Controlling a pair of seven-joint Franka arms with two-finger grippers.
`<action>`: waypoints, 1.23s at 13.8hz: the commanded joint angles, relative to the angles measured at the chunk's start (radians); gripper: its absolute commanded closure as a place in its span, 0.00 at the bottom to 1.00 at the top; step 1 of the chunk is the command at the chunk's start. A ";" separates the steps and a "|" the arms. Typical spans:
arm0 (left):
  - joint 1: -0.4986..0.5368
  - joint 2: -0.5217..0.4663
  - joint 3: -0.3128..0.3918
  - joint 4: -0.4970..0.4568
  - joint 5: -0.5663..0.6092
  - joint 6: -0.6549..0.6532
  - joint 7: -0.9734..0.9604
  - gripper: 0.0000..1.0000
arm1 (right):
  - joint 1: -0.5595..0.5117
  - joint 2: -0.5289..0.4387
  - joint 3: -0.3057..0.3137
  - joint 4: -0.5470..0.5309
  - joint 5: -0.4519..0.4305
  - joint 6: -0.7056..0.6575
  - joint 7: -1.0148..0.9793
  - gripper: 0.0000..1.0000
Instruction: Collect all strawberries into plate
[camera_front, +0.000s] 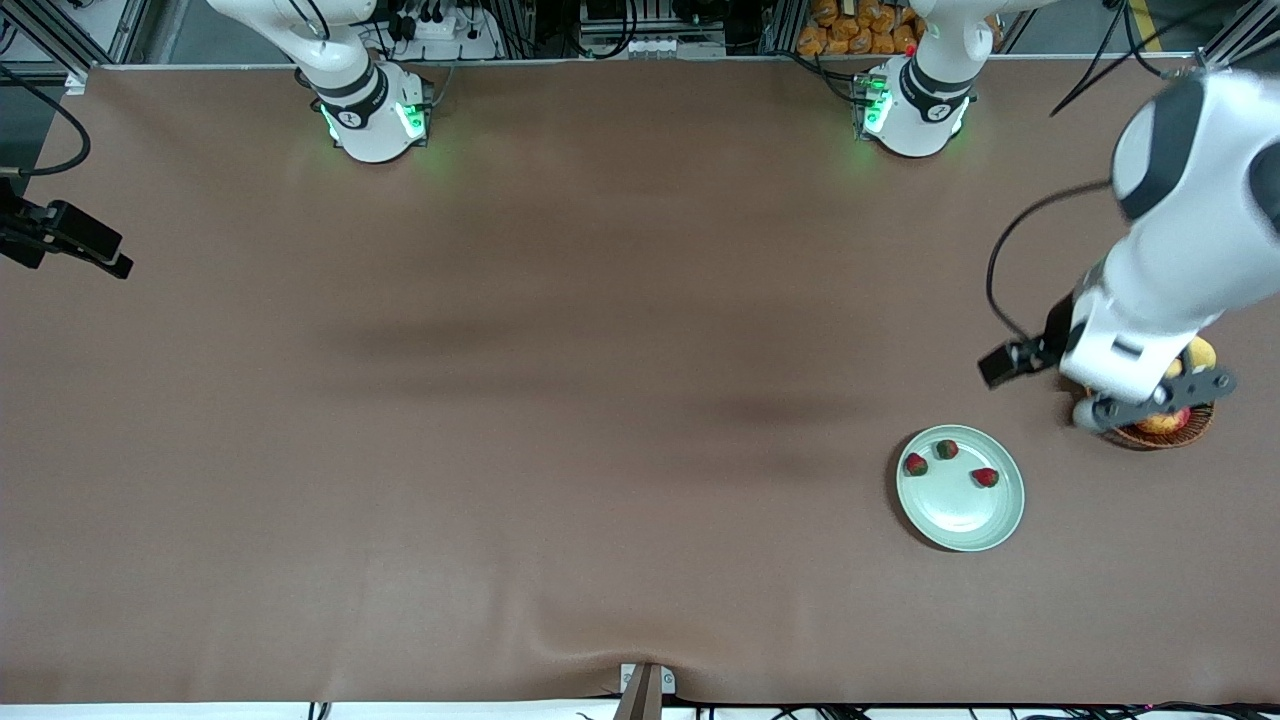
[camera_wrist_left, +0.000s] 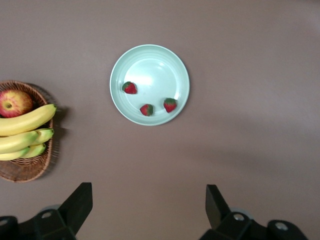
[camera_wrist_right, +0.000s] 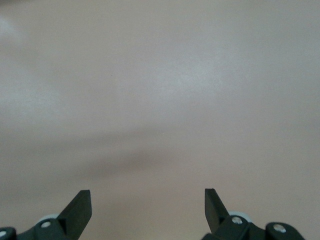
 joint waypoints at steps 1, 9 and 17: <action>-0.045 -0.124 0.110 -0.041 -0.081 -0.083 0.189 0.00 | 0.004 0.007 -0.006 0.017 -0.018 -0.010 -0.006 0.00; -0.222 -0.211 0.310 -0.010 -0.092 -0.241 0.335 0.00 | 0.004 0.007 -0.006 0.017 -0.018 -0.012 -0.008 0.00; -0.211 -0.211 0.305 0.043 -0.134 -0.326 0.339 0.00 | -0.002 0.003 -0.006 0.017 -0.018 -0.027 -0.008 0.00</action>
